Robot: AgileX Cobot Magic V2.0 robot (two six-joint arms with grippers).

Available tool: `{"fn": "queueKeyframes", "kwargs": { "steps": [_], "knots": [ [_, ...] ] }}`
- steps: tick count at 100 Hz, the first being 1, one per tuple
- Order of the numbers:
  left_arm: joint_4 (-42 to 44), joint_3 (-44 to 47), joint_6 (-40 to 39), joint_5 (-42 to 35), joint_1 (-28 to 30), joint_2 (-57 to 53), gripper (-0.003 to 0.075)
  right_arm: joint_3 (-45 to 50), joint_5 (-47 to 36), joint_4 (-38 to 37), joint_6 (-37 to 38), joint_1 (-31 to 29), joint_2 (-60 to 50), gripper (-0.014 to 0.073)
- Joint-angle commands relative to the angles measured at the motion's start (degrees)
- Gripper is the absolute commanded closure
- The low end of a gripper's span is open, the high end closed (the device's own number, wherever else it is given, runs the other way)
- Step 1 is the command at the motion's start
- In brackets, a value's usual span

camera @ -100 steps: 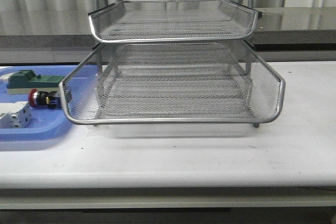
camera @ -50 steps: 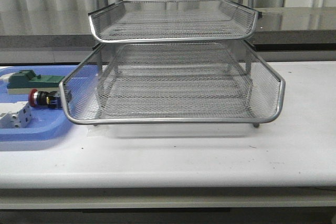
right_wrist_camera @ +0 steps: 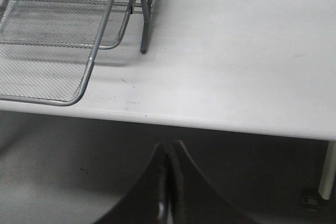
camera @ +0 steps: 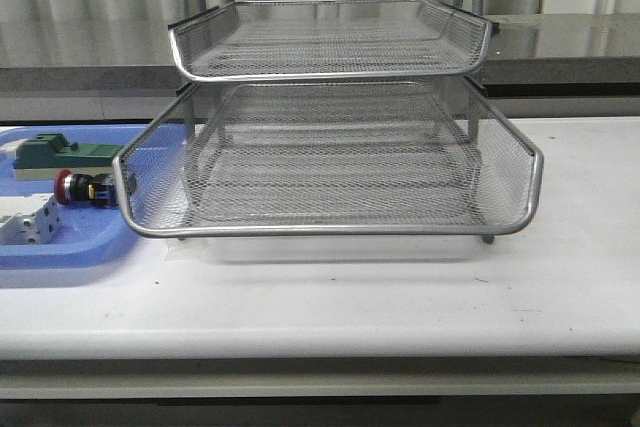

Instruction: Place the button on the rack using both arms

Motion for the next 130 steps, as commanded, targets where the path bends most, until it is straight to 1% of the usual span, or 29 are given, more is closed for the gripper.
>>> {"fn": "queueKeyframes", "kwargs": {
  "steps": [1,54,64,72,78,84,100,110,122,130],
  "knots": [
    [-0.4,1.9,-0.6,-4.2,0.2,-1.8,0.0741,-2.0,-3.4,-0.3,0.0,0.3,0.1,0.0662],
    [-0.4,1.9,-0.6,-5.1,0.2,-1.8,0.0741,-2.0,-3.4,-0.3,0.0,0.3,0.1,0.0662],
    [-0.7,1.8,-0.6,-6.7,0.2,-1.8,0.0741,-2.0,-3.4,-0.3,0.0,0.3,0.1,0.0662],
    [-2.8,1.6,-0.6,-8.2,0.2,-1.8,0.0741,-2.0,-3.4,-0.3,0.0,0.3,0.1,0.0662],
    [-6.5,0.8,-0.6,-8.0,0.2,-1.8,0.0741,-2.0,-3.4,-0.3,0.0,0.3,0.1,0.0662],
    [-8.9,-0.3,-0.6,-7.0,0.2,-1.4,0.0741,-2.0,-3.4,-0.3,0.0,0.3,0.1,0.0662],
    [-9.0,-5.5,-0.6,-1.3,0.2,2.0,0.0741,-2.0,-3.4,-0.3,0.0,0.3,0.1,0.0662],
    [-9.0,-10.3,-0.6,2.4,0.2,7.1,0.0741,-2.0,-3.4,-0.3,0.0,0.3,0.1,0.0662],
    [-8.6,-17.2,-0.6,6.8,0.2,15.7,0.0741,-2.0,-3.4,-0.3,0.0,0.3,0.1,0.0662],
    [-7.8,-22.3,-0.5,11.4,0.2,21.8,0.0741,-2.0,-3.4,-0.3,0.0,0.3,0.1,0.0662]
  ]
}}
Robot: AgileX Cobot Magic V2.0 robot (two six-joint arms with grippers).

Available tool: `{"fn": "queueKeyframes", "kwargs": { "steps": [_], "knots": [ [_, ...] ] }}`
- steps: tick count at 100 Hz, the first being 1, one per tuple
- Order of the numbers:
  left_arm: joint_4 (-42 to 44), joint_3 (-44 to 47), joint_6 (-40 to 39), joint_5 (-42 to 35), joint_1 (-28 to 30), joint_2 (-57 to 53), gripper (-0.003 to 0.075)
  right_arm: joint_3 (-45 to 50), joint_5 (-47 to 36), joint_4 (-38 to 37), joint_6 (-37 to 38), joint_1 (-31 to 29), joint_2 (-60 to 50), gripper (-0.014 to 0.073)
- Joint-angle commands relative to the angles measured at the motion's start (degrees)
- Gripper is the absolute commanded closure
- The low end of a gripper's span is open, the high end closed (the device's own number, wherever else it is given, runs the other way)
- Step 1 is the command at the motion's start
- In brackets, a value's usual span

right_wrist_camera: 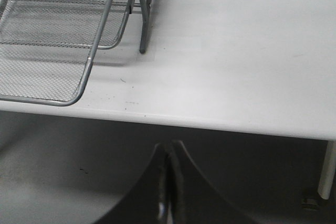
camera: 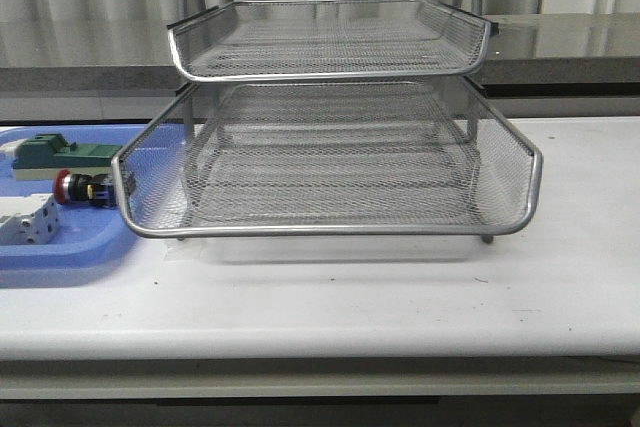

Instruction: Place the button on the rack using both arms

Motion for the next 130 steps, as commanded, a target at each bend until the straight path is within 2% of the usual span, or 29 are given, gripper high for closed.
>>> {"fn": "queueKeyframes", "kwargs": {
  "steps": [1,16,28,55,82,89,94,95,108,115,120,130],
  "knots": [
    [0.3,-8.0,-0.5,1.4,0.2,7.8,0.0741,-2.0,-3.4,-0.1,0.0,0.3,0.1,0.0662],
    [1.7,-18.6,1.6,11.5,0.2,20.9,0.0741,-2.0,-3.4,-0.1,0.0,0.3,0.1,0.0662],
    [2.0,-25.3,5.0,16.1,0.2,30.7,0.0741,-2.0,-3.4,-0.1,0.0,0.3,0.1,0.0662],
    [2.0,-38.1,8.5,20.2,0.2,48.5,0.0741,-2.0,-3.4,-0.1,0.0,0.3,0.1,0.0662],
    [2.0,-48.6,13.1,24.6,0.2,60.2,0.0732,-2.0,-3.4,-0.1,0.0,0.3,0.1,0.0662],
    [1.7,-50.6,13.5,26.3,0.2,62.1,0.0674,-2.0,-3.4,-0.1,0.0,0.3,0.1,0.0662],
    [1.7,-51.9,14.4,27.6,0.2,63.1,0.0580,-2.0,-3.4,-0.1,0.0,0.3,0.1,0.0662],
    [1.7,-52.1,14.5,27.8,0.2,63.3,0.0580,-2.0,-3.4,-0.1,0.0,0.3,0.1,0.0662],
    [1.7,-53.0,15.9,28.6,0.2,64.2,0.0222,-2.0,-3.4,-0.1,0.0,0.3,0.1,0.0662],
    [1.7,-53.0,15.9,28.3,0.2,64.2,0.0090,-2.0,-3.4,-0.1,0.0,0.3,0.1,0.0662],
    [1.7,-53.0,15.9,27.9,0.2,64.2,0.0048,-2.0,-3.4,-0.1,0.0,0.3,0.1,0.0662],
    [1.7,-53.0,15.9,27.2,0.2,64.2,0.0051,-2.0,-3.4,-0.1,0.0,0.3,0.1,0.0662]
  ]
}}
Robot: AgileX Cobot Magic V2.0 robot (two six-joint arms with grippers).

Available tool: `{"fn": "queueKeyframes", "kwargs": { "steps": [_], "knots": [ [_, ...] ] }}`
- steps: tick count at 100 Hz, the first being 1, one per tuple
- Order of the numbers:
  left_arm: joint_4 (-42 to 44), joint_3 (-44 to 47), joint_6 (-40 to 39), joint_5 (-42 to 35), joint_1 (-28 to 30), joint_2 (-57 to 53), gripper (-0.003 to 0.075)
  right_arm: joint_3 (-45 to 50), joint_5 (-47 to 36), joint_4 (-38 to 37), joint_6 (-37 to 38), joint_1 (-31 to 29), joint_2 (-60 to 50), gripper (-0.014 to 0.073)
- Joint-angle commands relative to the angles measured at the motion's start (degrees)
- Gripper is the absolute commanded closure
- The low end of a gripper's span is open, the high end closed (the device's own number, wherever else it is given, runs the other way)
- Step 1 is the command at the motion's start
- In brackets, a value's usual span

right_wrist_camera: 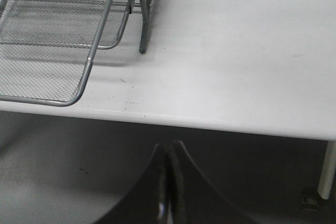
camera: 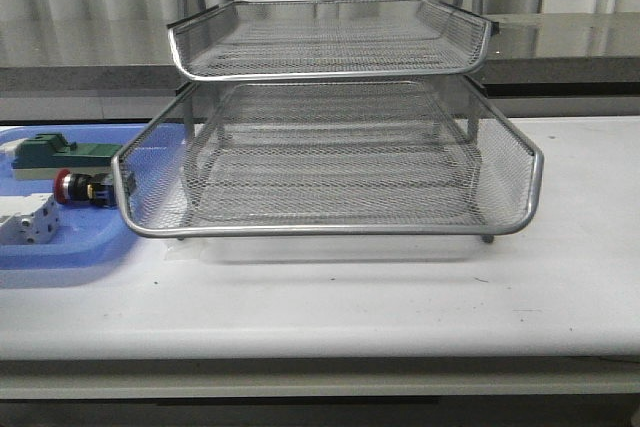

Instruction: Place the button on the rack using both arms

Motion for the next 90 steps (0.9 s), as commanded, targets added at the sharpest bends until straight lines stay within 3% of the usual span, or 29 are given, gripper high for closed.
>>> {"fn": "queueKeyframes", "kwargs": {
  "steps": [1,37,51,66,90],
  "knots": [
    [-0.5,-2.1,0.2,-3.4,0.2,-1.7,0.0051,-2.0,-3.4,-0.1,0.0,0.3,0.1,0.0662],
    [-2.2,-4.6,1.5,-8.8,0.2,0.4,0.0051,-2.0,-3.4,-0.1,0.0,0.3,0.1,0.0662],
    [-3.3,-11.6,7.7,-4.9,0.2,6.4,0.0051,-2.0,-3.4,-0.1,0.0,0.3,0.1,0.0662],
    [-7.0,-20.3,19.9,2.6,0.2,14.6,0.0051,-2.0,-3.4,-0.1,0.0,0.3,0.1,0.0662],
    [-8.2,-33.9,30.1,11.5,0.2,26.5,0.0051,-2.0,-3.4,-0.1,0.0,0.3,0.1,0.0662]
  ]
}}
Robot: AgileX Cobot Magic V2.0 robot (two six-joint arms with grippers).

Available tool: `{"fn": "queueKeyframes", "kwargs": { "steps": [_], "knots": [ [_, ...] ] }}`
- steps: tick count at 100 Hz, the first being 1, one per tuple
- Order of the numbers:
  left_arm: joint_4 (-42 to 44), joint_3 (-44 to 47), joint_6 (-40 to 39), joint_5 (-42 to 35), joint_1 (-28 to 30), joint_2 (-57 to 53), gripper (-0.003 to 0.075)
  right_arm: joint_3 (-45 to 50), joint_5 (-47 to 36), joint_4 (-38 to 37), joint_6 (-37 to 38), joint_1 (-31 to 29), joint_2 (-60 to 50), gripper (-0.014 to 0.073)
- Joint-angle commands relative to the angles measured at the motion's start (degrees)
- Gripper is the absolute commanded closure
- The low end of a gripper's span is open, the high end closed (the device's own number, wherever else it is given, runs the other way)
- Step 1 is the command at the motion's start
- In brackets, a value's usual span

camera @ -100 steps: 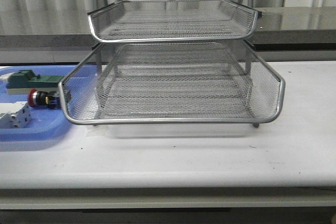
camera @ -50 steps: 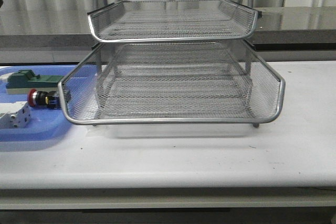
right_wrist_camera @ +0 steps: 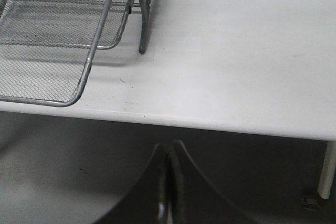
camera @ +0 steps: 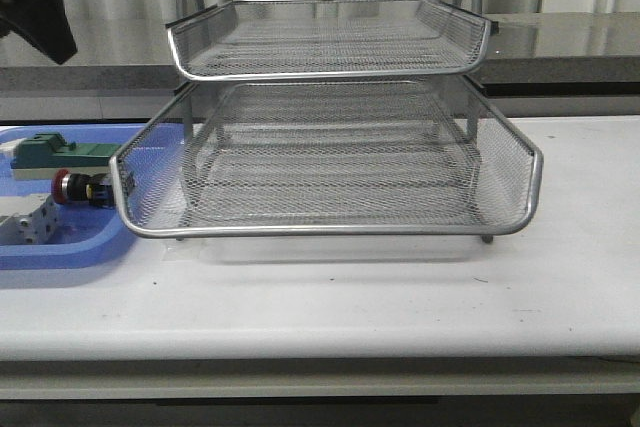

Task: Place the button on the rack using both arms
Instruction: 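Lower the left gripper onto the red-capped button switch and grasp it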

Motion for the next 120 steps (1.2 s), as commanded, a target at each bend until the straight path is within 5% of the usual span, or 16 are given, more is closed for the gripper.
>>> {"fn": "queueKeyframes", "kwargs": {
  "steps": [1,38,120],
  "knots": [
    [-1.6,-6.5,4.8,1.3,0.2,1.6,0.0051,-2.0,-3.4,-0.1,0.0,0.3,0.1,0.0662],
    [-4.7,-13.8,21.3,9.6,0.2,12.6,0.0051,-2.0,-3.4,-0.1,0.0,0.3,0.1,0.0662],
    [-11.2,-13.8,26.5,9.0,0.2,16.9,0.0051,-2.0,-3.4,-0.1,0.0,0.3,0.1,0.0662]
  ]
}}
